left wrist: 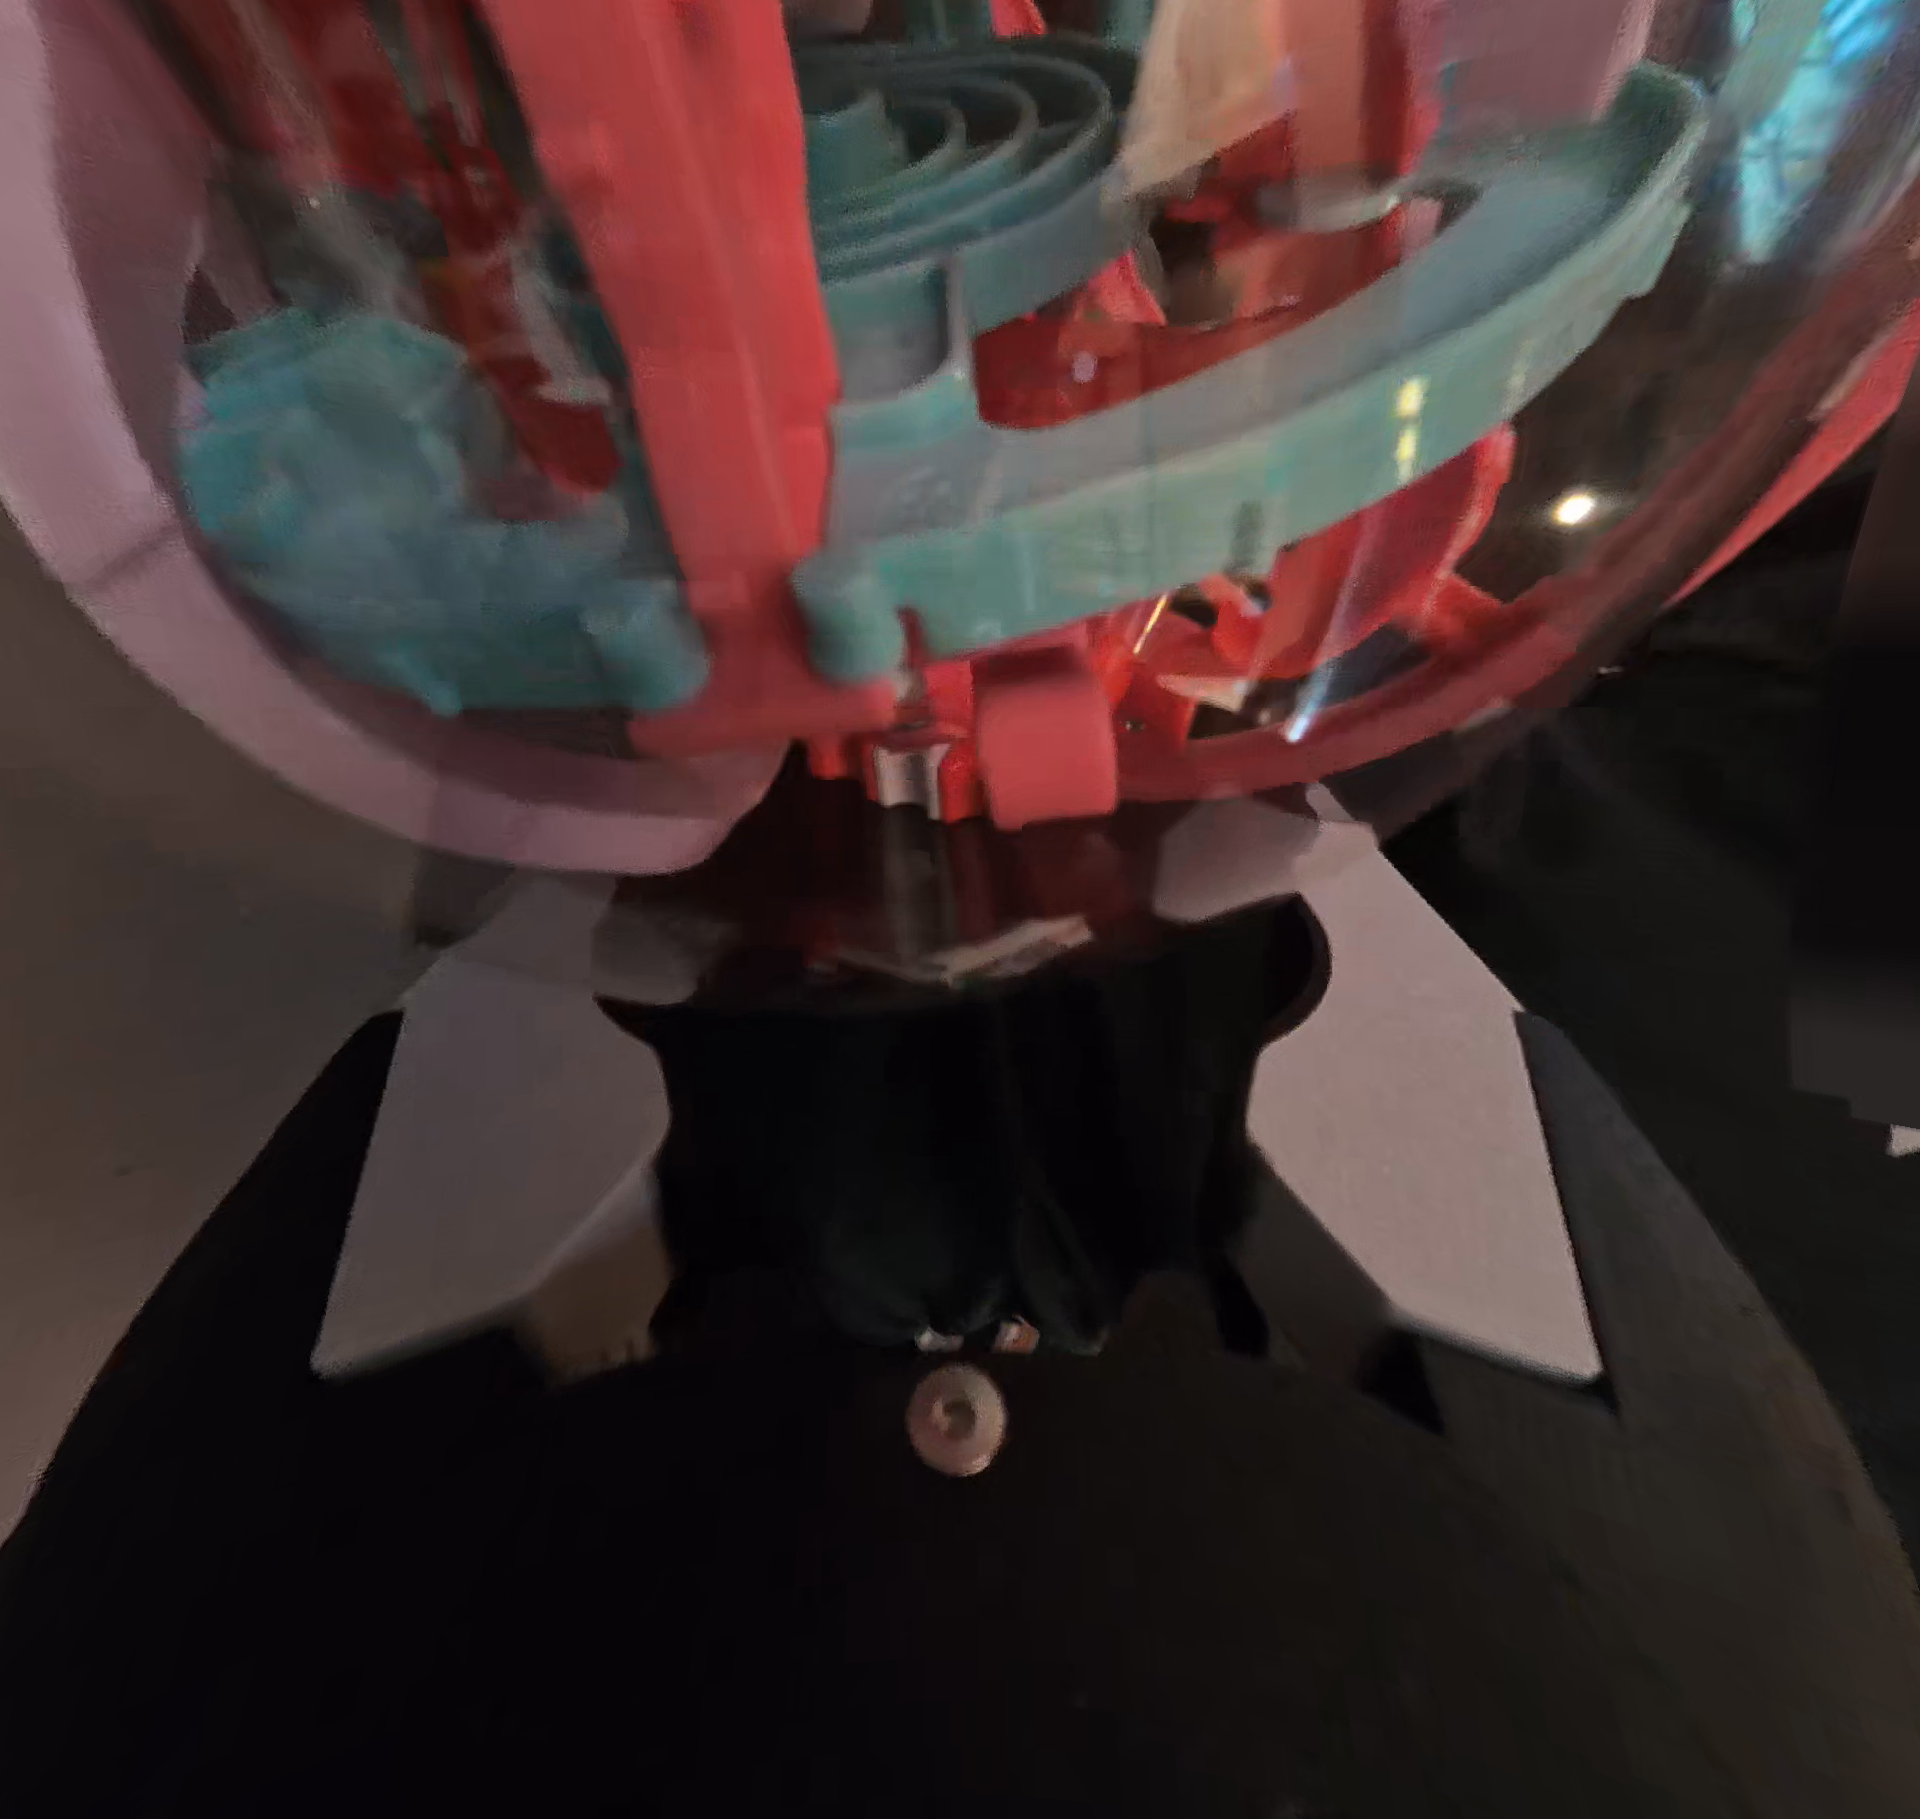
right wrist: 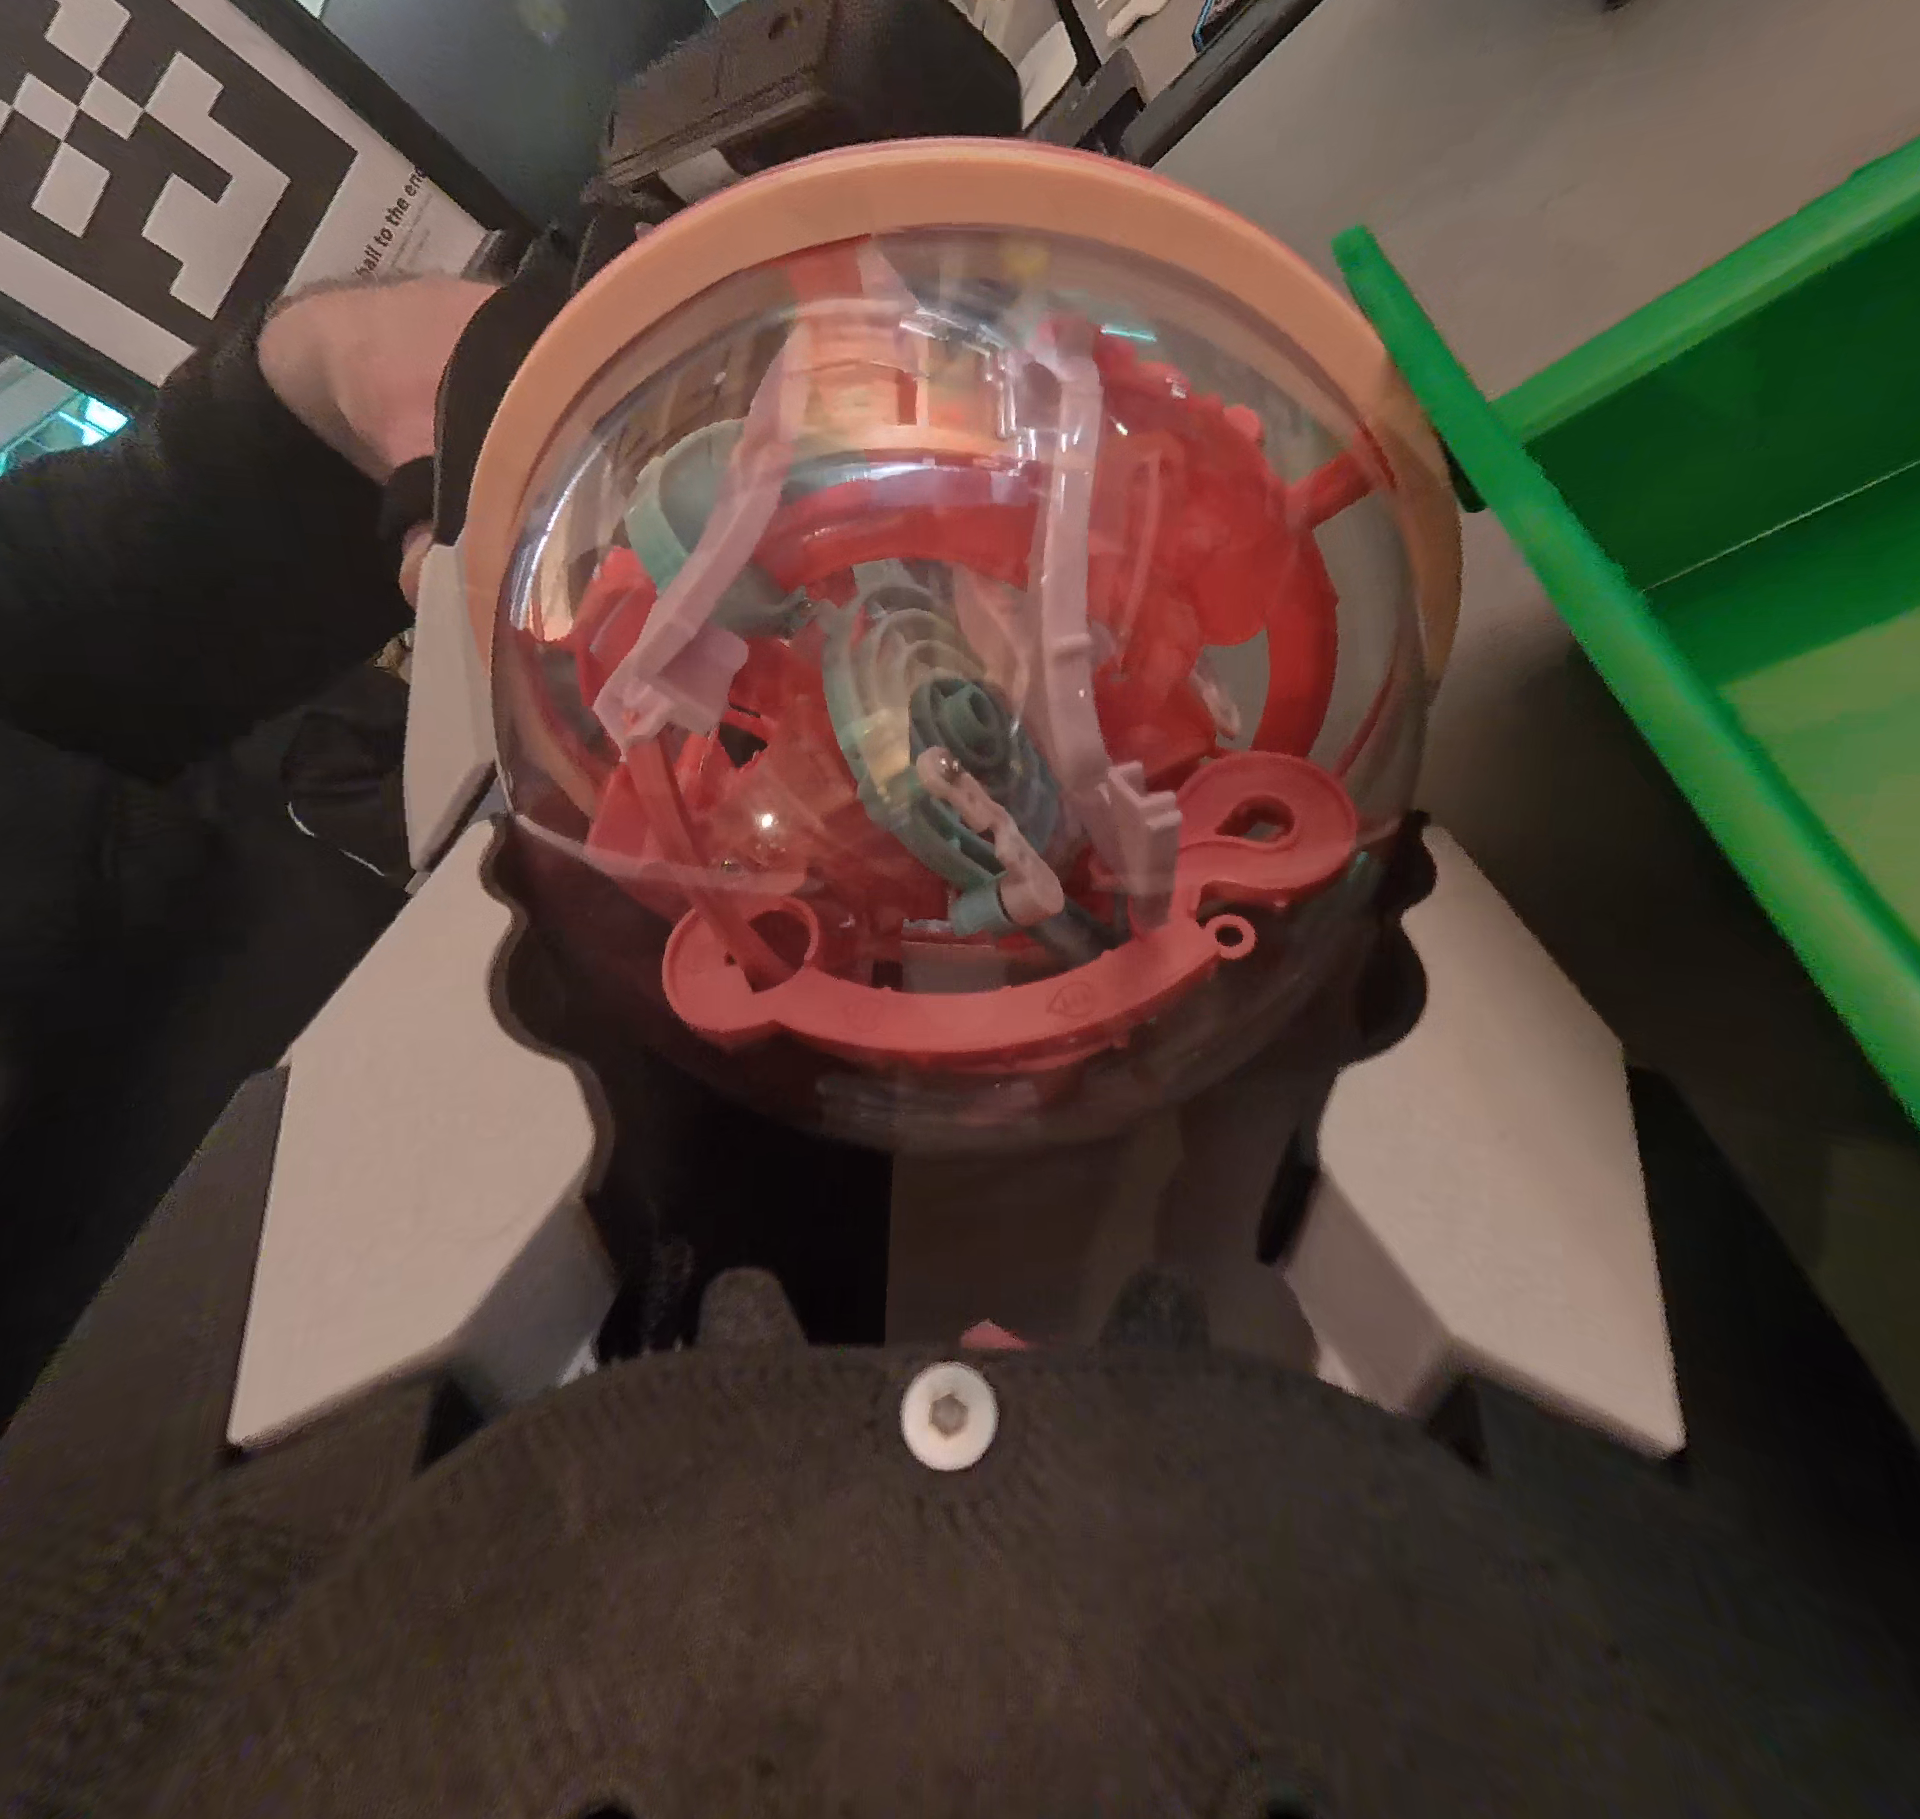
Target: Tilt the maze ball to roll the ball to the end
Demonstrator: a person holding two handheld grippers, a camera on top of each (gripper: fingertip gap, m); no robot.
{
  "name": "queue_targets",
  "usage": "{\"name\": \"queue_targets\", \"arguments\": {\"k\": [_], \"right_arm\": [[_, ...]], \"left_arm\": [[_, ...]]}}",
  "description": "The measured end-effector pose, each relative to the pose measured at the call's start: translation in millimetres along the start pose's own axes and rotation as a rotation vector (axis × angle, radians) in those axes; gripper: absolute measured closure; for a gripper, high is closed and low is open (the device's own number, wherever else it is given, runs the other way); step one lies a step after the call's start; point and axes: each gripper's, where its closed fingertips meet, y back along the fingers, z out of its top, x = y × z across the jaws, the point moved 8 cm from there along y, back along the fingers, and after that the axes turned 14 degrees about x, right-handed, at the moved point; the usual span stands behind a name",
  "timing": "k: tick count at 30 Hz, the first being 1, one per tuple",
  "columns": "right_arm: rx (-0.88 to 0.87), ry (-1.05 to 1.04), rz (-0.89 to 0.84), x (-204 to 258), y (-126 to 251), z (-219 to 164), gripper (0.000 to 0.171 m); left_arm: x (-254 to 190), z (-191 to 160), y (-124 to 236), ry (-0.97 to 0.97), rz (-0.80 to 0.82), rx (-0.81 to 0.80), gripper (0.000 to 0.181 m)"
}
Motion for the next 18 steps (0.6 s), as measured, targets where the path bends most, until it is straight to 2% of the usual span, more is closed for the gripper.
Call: {"name": "queue_targets", "arguments": {"k": [7,9,18], "right_arm": [[0.012,-0.008,-0.004,0,-3,1,0.018],[0.018,-0.007,-0.01,1,-4,2,0.018],[0.061,0.138,-0.132,8,-8,2,0.016]], "left_arm": [[-1,-4,-3,-0.017,0.182,-0.084,0.058],[0,-5,-4,-0.024,0.23,-0.094,0.062],[9,-6,-3,-0.027,0.144,-0.081,0.069]]}}
